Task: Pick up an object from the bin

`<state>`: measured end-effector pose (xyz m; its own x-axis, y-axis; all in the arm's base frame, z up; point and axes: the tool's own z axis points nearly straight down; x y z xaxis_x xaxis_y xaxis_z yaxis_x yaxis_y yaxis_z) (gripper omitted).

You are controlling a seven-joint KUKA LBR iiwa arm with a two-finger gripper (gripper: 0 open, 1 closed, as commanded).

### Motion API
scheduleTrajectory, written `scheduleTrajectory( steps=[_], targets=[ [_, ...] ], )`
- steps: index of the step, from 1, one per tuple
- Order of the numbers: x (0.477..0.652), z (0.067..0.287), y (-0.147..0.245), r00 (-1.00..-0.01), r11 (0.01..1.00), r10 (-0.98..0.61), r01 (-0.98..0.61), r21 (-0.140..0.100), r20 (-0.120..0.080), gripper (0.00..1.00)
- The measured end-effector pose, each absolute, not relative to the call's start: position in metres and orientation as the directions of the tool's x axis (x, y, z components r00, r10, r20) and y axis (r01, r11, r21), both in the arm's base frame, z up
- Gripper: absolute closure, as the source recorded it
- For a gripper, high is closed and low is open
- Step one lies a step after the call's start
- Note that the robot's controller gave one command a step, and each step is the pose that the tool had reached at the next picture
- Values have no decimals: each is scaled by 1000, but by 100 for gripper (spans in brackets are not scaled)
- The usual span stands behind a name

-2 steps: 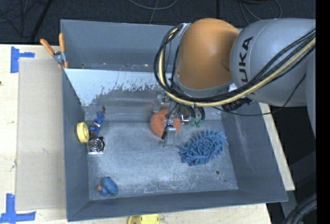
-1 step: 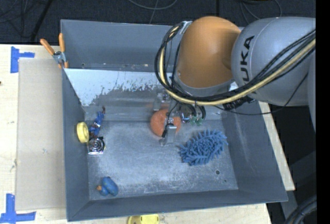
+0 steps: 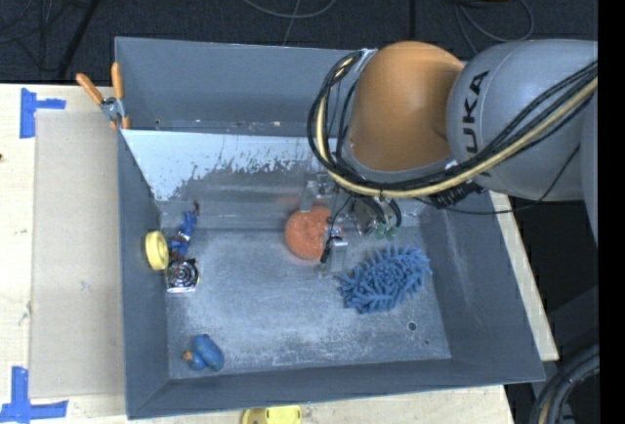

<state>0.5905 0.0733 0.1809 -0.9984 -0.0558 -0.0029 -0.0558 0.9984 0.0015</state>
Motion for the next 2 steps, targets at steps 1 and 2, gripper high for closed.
scheduleTrajectory(
  steps=[1,2],
  targets=[
    [579,141,54,-996,996,-94,-94,-1,-1,0],
    [575,111,38,-991,991,-131,-131,0,1,0]
  ],
)
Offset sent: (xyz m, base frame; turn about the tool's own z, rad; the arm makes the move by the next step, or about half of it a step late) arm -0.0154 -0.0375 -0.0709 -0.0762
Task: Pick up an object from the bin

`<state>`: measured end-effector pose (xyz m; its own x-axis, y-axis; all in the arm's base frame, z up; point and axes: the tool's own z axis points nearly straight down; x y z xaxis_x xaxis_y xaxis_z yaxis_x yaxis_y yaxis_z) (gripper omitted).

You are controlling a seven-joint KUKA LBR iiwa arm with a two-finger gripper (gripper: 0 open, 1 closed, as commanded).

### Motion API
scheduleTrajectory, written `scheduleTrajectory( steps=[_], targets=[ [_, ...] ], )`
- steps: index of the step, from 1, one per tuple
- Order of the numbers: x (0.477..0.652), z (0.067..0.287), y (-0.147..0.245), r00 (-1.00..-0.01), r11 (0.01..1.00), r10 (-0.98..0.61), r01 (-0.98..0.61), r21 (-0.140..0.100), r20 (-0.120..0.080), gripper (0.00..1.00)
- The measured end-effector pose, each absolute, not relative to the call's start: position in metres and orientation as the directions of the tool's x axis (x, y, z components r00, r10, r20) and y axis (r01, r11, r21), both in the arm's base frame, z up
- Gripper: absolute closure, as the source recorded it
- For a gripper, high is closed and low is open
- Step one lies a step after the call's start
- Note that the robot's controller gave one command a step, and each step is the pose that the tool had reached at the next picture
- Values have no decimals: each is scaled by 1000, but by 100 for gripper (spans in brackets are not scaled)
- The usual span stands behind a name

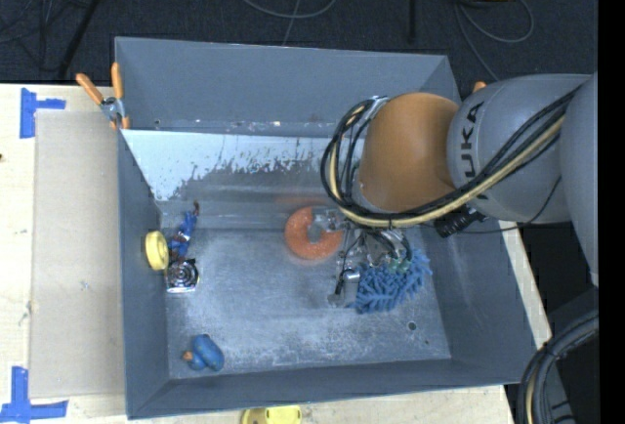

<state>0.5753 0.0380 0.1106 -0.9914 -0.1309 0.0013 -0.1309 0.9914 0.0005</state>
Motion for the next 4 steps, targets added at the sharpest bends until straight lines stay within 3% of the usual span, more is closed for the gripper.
scheduleTrajectory(
  steps=[1,2,3,4],
  targets=[
    [584,96,35,-998,998,-69,-69,0,0,0],
    [605,78,-12,-998,998,-59,-59,1,-4,100],
    [605,78,-12,-998,998,-59,-59,1,-4,100],
    [613,247,11,-999,999,-38,-38,1,0,100]
  ],
)
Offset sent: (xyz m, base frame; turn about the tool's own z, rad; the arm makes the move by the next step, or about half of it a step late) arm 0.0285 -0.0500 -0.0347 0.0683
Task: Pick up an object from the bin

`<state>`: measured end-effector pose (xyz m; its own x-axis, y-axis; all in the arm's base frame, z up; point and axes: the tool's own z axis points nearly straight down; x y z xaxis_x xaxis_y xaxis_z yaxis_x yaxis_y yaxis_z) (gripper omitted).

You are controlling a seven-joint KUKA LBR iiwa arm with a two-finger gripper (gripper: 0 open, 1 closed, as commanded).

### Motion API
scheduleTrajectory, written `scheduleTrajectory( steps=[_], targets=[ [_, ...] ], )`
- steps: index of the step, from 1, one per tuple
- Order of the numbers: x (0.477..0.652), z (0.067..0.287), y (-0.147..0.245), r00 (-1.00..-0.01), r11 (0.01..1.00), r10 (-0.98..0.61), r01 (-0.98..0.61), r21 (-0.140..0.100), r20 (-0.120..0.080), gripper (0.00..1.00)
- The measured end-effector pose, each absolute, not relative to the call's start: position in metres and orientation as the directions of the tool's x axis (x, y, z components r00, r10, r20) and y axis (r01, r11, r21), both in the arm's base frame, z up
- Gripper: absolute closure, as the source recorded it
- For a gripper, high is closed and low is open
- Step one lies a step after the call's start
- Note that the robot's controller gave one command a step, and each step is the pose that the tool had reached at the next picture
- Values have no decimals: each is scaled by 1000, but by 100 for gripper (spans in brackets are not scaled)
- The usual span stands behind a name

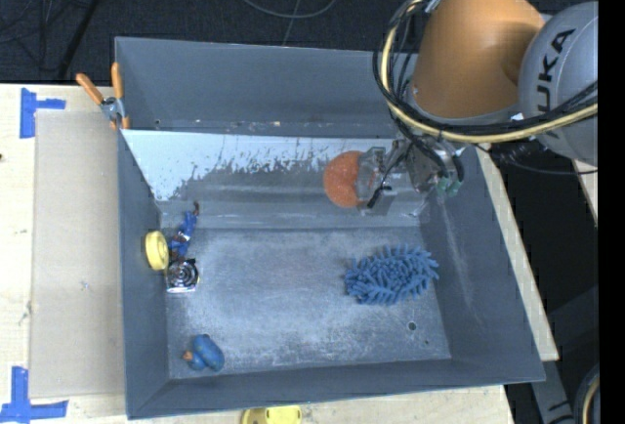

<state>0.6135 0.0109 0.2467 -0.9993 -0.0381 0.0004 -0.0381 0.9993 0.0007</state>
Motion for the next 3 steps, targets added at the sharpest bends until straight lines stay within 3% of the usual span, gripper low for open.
scheduleTrajectory(
  steps=[1,2,3],
  targets=[
    [614,261,13,-999,999,-36,-36,1,-1,100],
    [618,250,-2,-980,980,-197,-197,0,-4,100],
    [586,204,6,-961,961,-275,-275,0,-2,100]
  ],
)
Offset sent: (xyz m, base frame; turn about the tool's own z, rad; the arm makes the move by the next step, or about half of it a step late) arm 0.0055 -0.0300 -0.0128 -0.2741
